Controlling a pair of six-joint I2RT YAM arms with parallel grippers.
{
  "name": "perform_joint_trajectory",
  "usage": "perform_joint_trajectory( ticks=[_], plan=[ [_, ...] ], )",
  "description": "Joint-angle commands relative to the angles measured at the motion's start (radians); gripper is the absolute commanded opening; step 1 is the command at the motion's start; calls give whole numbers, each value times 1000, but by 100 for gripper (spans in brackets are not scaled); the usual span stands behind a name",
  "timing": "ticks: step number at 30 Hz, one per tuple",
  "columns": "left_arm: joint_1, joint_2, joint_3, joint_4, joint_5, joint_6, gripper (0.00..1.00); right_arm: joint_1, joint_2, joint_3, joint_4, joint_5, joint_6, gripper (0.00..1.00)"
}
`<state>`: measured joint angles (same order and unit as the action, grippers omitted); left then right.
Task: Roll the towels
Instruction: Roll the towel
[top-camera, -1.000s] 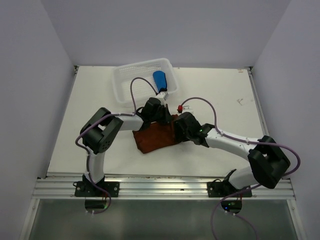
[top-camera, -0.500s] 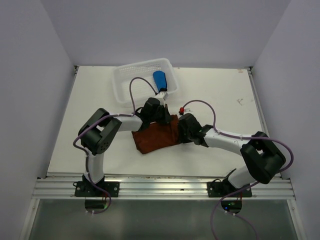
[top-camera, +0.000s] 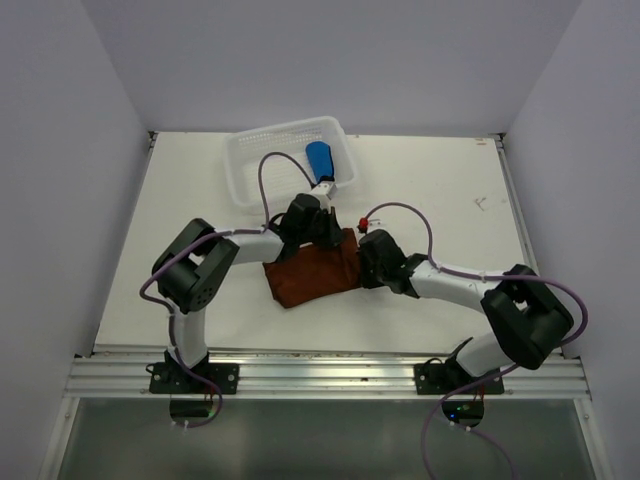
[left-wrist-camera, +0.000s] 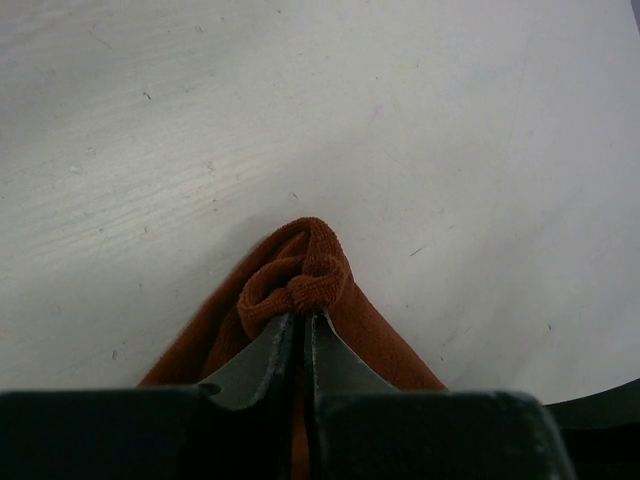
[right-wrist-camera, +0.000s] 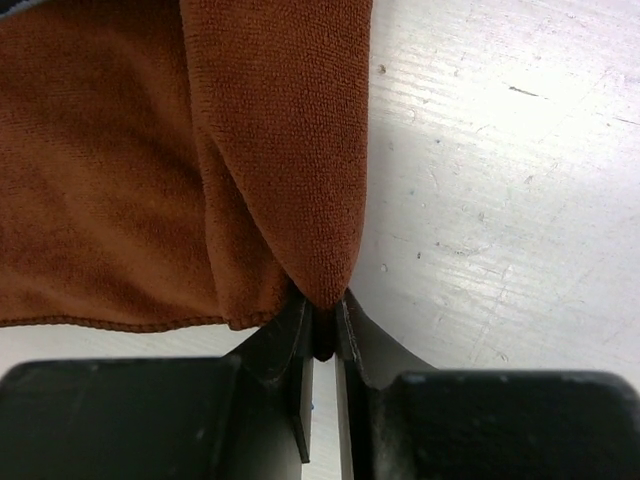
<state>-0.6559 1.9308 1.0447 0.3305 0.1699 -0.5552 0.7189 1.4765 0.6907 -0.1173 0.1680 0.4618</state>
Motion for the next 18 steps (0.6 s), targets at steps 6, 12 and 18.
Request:
perform_joint_trajectory(
  ticks=[6,12,18],
  plan=[
    [-1,-56,-46,42,-46,-14,0,-1,-110,12,-53,-88,-40,53],
    [-5,-52,-74,76,-64,-55,0,-1,-166,65,-122,-125,-71,74],
    [-10,-52,-80,90,-69,-86,0,-4,-93,111,-90,-136,-52,75]
  ],
)
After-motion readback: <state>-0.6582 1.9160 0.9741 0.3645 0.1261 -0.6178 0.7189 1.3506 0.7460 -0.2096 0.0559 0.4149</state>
